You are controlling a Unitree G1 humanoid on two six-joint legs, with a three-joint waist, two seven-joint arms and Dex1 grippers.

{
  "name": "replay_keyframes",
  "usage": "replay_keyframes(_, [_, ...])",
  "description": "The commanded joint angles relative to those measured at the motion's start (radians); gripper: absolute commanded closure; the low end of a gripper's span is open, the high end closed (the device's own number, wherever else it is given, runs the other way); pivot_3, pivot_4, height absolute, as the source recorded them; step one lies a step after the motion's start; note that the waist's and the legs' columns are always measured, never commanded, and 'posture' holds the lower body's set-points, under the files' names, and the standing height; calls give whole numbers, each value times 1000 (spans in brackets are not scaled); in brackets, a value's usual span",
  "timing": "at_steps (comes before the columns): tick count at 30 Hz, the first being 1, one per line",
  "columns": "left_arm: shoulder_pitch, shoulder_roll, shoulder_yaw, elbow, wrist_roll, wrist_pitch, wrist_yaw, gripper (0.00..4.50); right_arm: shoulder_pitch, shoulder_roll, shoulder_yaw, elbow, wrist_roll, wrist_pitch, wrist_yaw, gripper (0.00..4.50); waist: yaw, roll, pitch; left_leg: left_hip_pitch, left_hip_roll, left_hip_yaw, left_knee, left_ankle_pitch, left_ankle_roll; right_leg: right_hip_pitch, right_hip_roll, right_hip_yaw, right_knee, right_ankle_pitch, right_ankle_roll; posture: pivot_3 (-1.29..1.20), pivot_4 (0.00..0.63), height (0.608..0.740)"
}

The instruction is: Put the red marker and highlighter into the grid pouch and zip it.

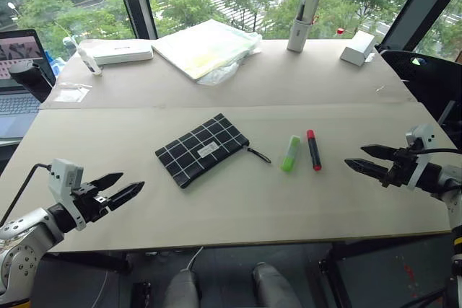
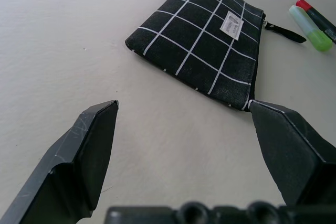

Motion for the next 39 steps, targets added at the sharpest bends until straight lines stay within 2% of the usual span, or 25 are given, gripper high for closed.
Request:
replay_keyframes(1, [-34,0,-3,-28,-19,4,14,203,5,7,-32,-14,17,-21,-14,9,0,0,0,0,0,0,0,0,0,0,0,0,0,0,0,0,150,740])
replay_keyframes(7, [-63,38,-64,15,6,-19,-67,203,23,28,-43,-14,13,-42,-31,9,2,0,0,-2,-1,-2,1,0,0,0,-1,-1,0,0,0,0,150,740])
replay_keyframes(9, [-80,74,-108,66,72,-82,-114,0,9,35,-56,-19,28,-41,-40,530,1,0,0,-2,-2,-3,1,0,0,-1,-1,-1,0,0,0,0,150,740])
replay_keyframes(13, [-96,119,-193,134,241,-300,-177,0,-9,40,-53,-44,49,-27,-38,1846,-1,0,0,-2,-3,-5,0,0,0,0,-1,-2,0,0,0,0,150,740])
replay_keyframes(14, [-102,128,-209,144,269,-343,-192,0,-16,41,-50,-50,56,-21,-34,2097,-1,0,0,-3,-3,-5,0,0,0,-1,-1,-2,0,0,0,0,150,740])
replay_keyframes(20, [-165,163,-277,226,419,-581,-251,0,-53,71,-8,-152,83,32,-25,4241,2,0,0,-3,-3,-5,1,0,0,-1,-1,-2,0,0,0,0,150,740])
replay_keyframes(21, [-180,165,-286,243,439,-610,-251,0,-59,79,3,-168,89,44,-23,4449,2,0,0,-4,-3,-5,1,0,0,-1,-1,-2,0,0,0,0,150,740])
replay_keyframes(24, [-235,180,-340,306,536,-736,-253,0,-98,131,68,-234,105,84,-16,4449,3,0,0,-4,-3,-5,1,0,0,-1,-1,-2,0,0,0,0,150,740])
replay_keyframes(30, [-320,178,-437,446,675,-959,-242,0,-203,287,224,-269,-4,32,-113,4449,1,1,1,-5,-3,-6,1,0,0,-2,-1,-3,1,0,0,0,150,740])
replay_keyframes(34, [-381,145,-478,514,709,-1047,-215,0,-277,368,310,-224,-117,-39,-199,4449,11,1,1,-7,-3,-6,2,0,0,-3,-1,-4,1,0,0,0,150,740])
replay_keyframes(39, [-444,62,-507,549,682,-1061,-204,0,-408,474,424,-97,-278,-81,-336,4449,18,1,1,-10,-3,-6,6,0,0,-4,-2,-6,3,0,0,0,150,740])
